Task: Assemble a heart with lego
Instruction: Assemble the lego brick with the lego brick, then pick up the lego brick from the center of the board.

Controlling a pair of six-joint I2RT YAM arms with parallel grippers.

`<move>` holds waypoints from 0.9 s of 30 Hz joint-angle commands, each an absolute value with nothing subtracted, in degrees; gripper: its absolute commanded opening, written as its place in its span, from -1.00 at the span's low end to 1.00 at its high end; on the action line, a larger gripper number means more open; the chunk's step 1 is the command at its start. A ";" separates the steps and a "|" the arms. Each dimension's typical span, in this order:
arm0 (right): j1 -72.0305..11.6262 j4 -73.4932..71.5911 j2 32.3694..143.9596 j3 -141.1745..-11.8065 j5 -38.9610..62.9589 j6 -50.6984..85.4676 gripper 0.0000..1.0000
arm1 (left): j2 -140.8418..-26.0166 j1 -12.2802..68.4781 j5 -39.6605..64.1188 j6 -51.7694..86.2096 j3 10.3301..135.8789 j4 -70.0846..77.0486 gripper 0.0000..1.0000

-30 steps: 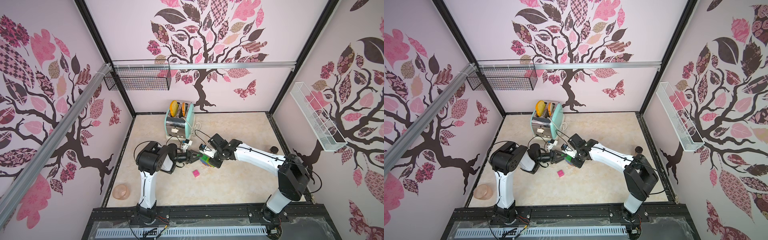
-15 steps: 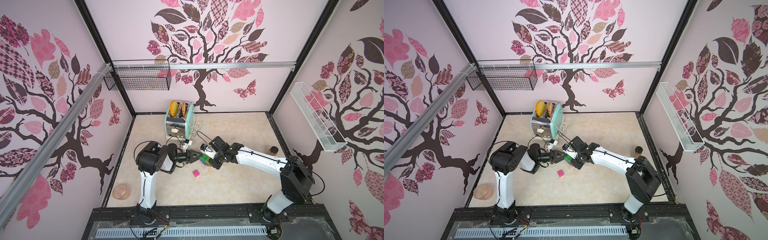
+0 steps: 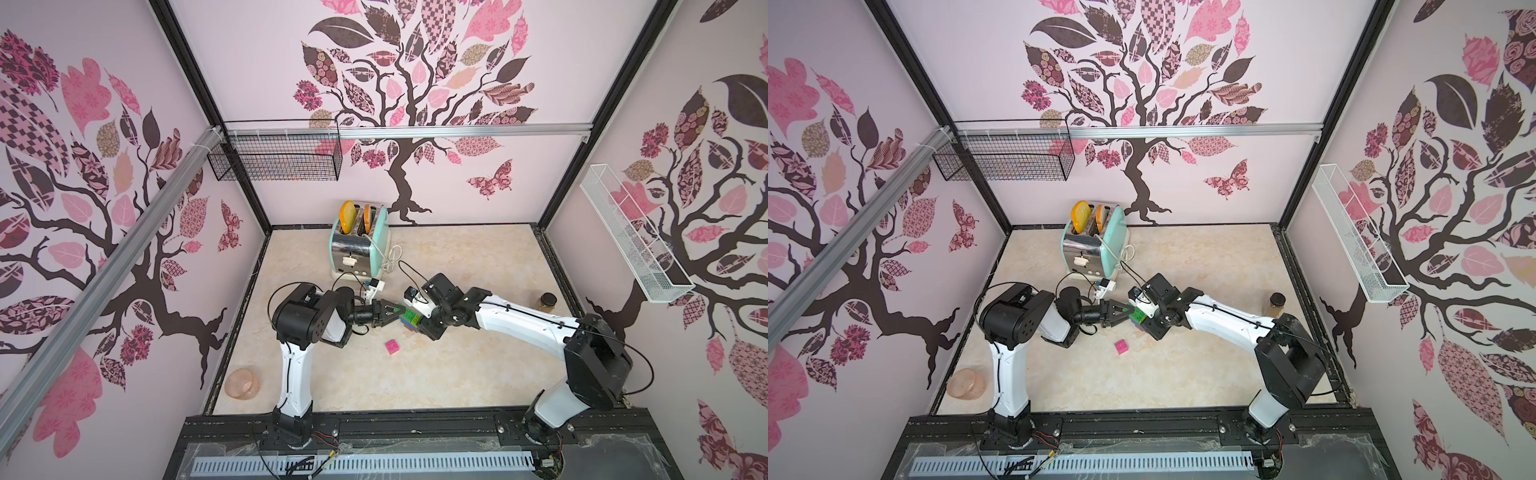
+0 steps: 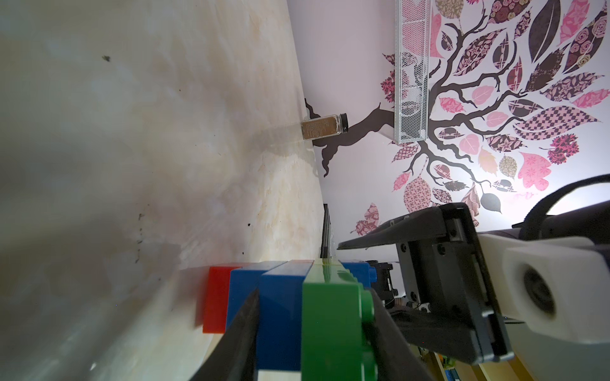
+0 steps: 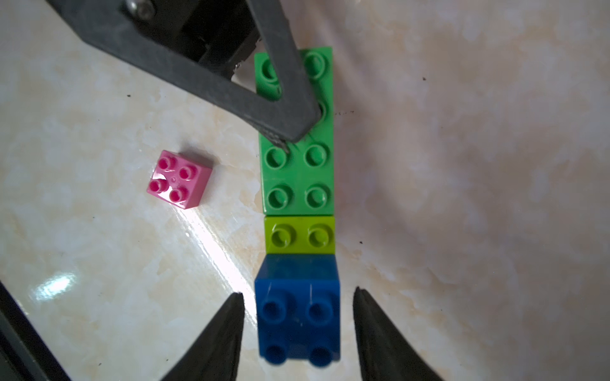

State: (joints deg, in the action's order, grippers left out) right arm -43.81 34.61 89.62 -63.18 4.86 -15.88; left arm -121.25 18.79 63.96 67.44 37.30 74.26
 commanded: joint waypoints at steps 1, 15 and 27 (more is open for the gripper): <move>-43.64 36.87 84.35 -66.68 7.01 -16.08 0.26 | -122.51 18.85 63.74 65.39 36.66 71.37 -0.50; -56.88 35.47 89.76 -67.90 10.27 -14.01 0.28 | -120.96 14.00 59.08 65.88 34.44 71.37 -0.51; -60.03 29.47 100.61 -70.00 4.77 -3.92 0.28 | -120.47 12.79 58.27 65.83 33.73 71.37 -0.51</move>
State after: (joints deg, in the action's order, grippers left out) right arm -59.77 31.40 98.87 -67.26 6.92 -7.16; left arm -120.03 13.37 61.28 67.75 35.09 74.63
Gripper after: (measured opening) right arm 0.638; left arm 0.431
